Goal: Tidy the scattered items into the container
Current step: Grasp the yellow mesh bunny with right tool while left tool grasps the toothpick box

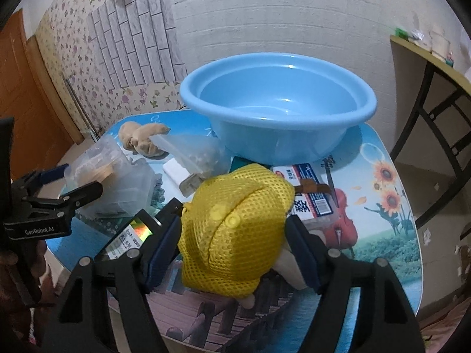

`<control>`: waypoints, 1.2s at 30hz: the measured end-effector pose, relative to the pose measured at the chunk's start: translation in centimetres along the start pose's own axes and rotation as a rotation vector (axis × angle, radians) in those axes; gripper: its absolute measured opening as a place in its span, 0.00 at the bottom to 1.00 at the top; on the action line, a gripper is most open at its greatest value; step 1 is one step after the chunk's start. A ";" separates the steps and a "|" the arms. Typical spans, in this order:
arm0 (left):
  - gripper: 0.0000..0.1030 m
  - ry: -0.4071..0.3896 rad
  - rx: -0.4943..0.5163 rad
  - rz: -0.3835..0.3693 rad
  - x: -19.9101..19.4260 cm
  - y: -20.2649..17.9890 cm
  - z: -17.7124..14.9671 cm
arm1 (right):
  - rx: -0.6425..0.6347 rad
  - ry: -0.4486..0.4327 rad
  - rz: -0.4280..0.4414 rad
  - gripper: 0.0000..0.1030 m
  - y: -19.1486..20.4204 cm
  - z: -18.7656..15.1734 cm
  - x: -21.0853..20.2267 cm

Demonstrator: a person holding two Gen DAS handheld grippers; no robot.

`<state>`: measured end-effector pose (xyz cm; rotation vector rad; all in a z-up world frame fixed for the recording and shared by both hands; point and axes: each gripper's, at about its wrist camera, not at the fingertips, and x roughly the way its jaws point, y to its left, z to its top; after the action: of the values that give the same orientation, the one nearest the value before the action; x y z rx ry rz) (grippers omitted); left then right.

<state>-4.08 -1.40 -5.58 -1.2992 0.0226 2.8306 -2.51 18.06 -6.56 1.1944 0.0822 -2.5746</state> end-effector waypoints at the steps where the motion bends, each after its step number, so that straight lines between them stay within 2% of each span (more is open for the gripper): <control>1: 1.00 0.000 0.003 0.001 0.0 -0.1 0.0 | -0.019 0.001 -0.016 0.71 0.3 0.0 0.2; 3: 0.97 -0.007 0.010 -0.002 -0.1 -0.2 -0.1 | -0.039 0.005 -0.037 0.71 0.5 -0.1 0.4; 5: 0.89 -0.015 0.016 -0.010 -0.4 -0.4 -0.1 | -0.056 0.000 -0.050 0.71 0.6 -0.2 0.6; 6: 0.86 -0.015 0.018 -0.012 -0.5 -0.4 -0.1 | -0.054 -0.006 -0.047 0.68 0.5 -0.2 0.5; 7: 0.79 -0.016 0.019 -0.011 -0.6 -0.5 -0.2 | -0.045 -0.013 -0.033 0.60 0.4 -0.2 0.4; 9: 0.66 -0.018 0.020 -0.008 -0.9 -0.5 -0.3 | -0.044 -0.015 -0.027 0.56 0.2 -0.2 0.2; 12: 0.66 -0.012 0.019 -0.031 -1.3 -0.5 -0.8 | -0.036 -0.017 -0.012 0.52 0.0 -0.4 -0.1; 22: 0.66 0.000 0.032 -0.001 -2.7 -1.0 -2.0 | 0.000 -0.050 0.031 0.48 -0.5 -0.7 -1.8; 27: 0.67 0.003 0.037 0.012 -2.8 -1.1 -2.2 | -0.018 -0.051 0.026 0.48 -0.4 -1.0 -2.1; 32: 0.67 0.014 0.048 0.012 -2.2 -1.3 -2.3 | -0.035 -0.030 0.042 0.54 -0.3 -1.2 -1.9; 36: 0.67 0.020 0.060 0.011 -1.6 -1.5 -2.3 | -0.012 0.015 0.077 0.55 -0.9 -1.0 -1.1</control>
<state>-1.24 0.05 -5.81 -1.3192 0.1140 2.8028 -1.37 19.40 -6.50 1.1895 0.0542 -2.4952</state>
